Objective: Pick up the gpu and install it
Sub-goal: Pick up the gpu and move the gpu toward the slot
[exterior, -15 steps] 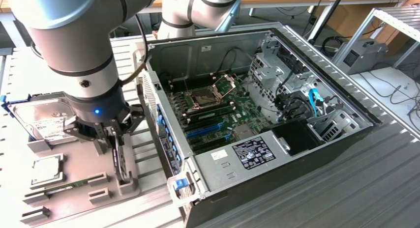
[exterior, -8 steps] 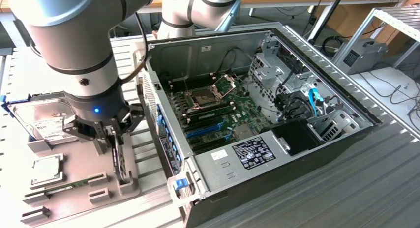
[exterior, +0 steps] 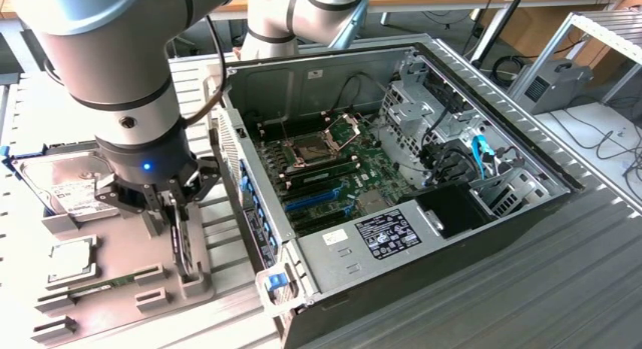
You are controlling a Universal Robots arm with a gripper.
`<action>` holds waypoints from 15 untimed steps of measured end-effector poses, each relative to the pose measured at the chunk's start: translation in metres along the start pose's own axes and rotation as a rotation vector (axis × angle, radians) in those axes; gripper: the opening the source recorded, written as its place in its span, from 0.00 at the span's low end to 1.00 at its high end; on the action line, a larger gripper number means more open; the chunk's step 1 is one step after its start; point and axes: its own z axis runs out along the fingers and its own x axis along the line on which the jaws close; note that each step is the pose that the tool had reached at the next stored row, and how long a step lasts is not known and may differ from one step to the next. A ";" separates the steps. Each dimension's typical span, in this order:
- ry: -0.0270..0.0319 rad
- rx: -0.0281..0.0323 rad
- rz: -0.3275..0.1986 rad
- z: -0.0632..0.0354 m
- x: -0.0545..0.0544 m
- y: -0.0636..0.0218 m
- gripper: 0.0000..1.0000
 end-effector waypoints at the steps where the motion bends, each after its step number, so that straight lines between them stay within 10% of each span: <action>1: 0.0000 0.0000 0.000 -0.0004 0.000 0.0000 0.26; 15: 0.0000 0.0000 0.000 -0.0056 0.000 0.0002 0.26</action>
